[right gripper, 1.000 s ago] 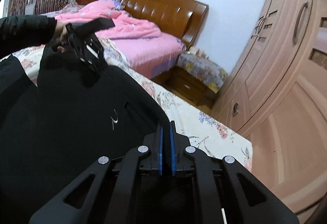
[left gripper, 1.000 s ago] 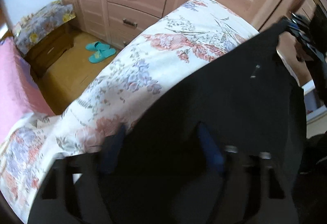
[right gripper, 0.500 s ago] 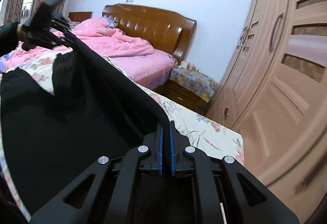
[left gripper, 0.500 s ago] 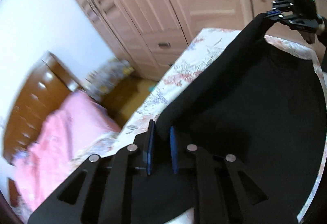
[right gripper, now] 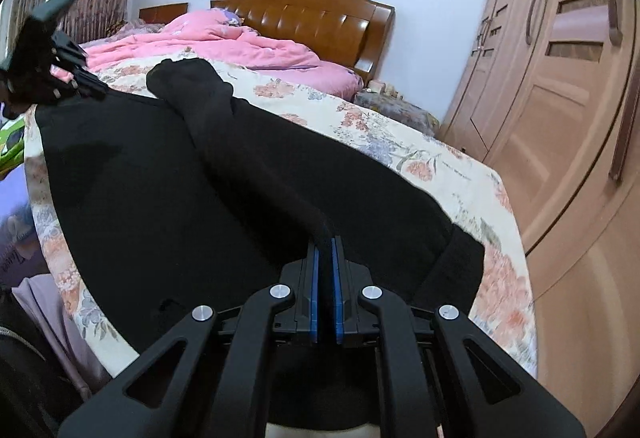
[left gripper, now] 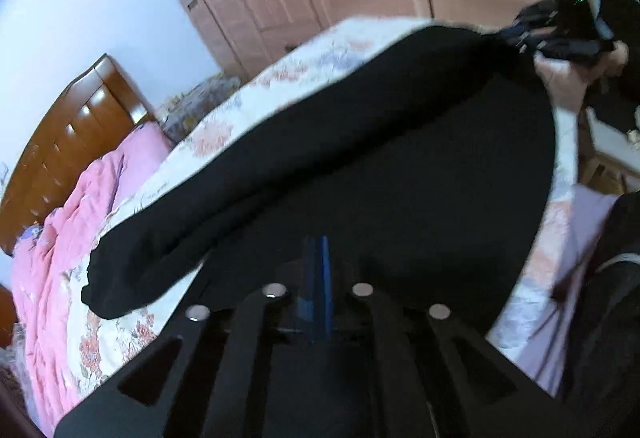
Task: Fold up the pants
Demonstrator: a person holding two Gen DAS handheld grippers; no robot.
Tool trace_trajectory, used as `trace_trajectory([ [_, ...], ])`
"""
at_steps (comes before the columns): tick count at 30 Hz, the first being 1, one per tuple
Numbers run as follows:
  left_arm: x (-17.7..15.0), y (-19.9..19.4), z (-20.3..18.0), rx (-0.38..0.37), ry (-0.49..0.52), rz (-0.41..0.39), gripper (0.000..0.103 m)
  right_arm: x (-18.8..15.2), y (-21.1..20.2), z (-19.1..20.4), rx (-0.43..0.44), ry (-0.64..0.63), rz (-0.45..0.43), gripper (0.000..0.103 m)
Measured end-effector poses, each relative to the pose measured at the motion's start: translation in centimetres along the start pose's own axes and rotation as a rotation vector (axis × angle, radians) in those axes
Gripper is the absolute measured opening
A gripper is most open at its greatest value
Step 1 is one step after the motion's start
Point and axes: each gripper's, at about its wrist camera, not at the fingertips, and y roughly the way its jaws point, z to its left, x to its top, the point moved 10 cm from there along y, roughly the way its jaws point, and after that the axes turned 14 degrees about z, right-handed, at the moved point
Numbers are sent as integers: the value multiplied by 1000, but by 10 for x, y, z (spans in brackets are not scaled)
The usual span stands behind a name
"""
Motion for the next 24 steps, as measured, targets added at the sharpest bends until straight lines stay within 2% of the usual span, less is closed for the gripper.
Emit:
trace_trajectory([
  [1,4,4,2,7,5,1,40,-1,-1,0,-3,8,-3,8],
  [2,15,6,9,16,11,-16,52,-2,-1,1,-5,17,-5,8],
  [3,23,7,10,8,11,-28,71,-3,-1,2,-4,28,-4,8],
  [4,40,8,16,-52,17,-45,82,-4,-1,4,-1,33,-3,8],
  [5,58,12,23,-110,34,-52,85,-5,1,5,0,36,-1,8],
  [6,75,16,30,-120,49,-51,89,-10,2,7,1,39,3,8],
  [7,85,21,36,-121,61,-47,90,-12,4,8,4,44,6,8],
  [9,111,35,46,-196,113,-5,90,-16,7,10,20,60,11,8],
  [10,120,45,53,-240,136,32,90,-17,8,10,26,66,12,8],
  [12,135,75,63,-356,198,160,90,-18,11,9,39,83,16,8],
  [14,145,94,70,-365,240,218,87,-19,15,8,51,94,25,8],
  [15,147,101,72,-404,256,242,87,-19,17,8,57,97,31,8],
  [16,151,109,73,-479,274,271,86,-19,19,7,66,103,38,8],
  [18,151,128,74,-524,304,313,82,-20,22,6,81,117,47,8],
  [21,132,156,61,-602,349,421,76,-21,28,5,103,141,60,8],
  [24,130,161,58,-704,348,442,76,-21,31,4,109,160,69,8],
])
